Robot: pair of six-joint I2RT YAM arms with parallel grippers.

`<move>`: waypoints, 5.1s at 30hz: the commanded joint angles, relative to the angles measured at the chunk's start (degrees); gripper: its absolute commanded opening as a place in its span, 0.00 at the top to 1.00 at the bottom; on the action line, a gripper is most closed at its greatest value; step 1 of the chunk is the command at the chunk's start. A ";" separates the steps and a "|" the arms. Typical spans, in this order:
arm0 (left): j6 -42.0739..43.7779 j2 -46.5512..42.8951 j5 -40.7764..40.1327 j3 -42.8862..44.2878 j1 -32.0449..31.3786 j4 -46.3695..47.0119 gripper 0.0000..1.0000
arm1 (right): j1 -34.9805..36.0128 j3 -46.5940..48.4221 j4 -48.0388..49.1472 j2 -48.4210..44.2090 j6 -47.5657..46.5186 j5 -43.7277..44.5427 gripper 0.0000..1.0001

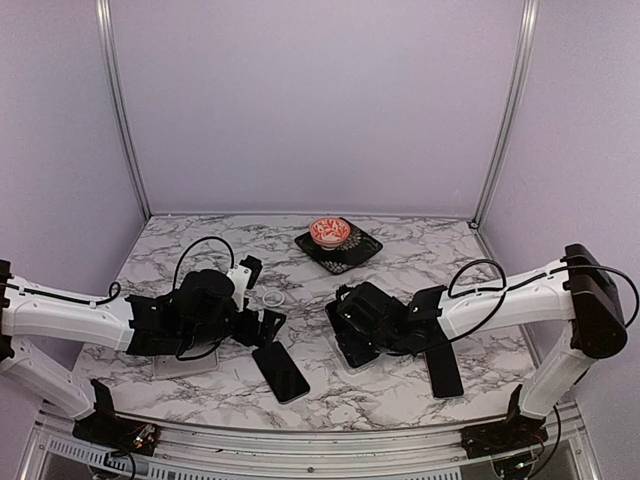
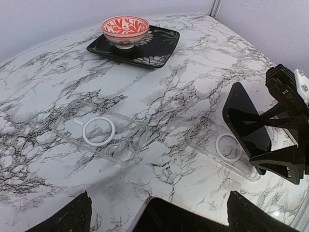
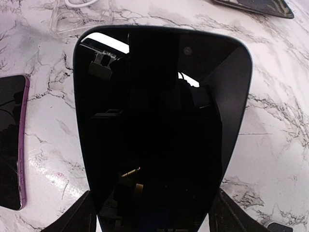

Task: Put the phone into the phone case

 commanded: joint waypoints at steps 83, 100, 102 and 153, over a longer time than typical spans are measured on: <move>2.11 5.56 1.66 3.81 1.01 -1.96 0.01 | -4.74 0.03 7.57 2.46 -0.24 -7.02 0.61; 1.72 5.84 1.54 3.30 1.01 -1.90 0.01 | -5.64 -6.16 15.12 0.70 -1.34 -5.23 0.62; 1.63 5.99 1.69 3.15 1.01 -1.73 0.01 | -5.78 -6.84 15.31 0.40 -0.99 -5.74 0.62; 3.06 7.27 2.90 5.67 1.01 -3.65 0.01 | -5.86 7.27 -12.23 10.71 0.56 -14.93 0.02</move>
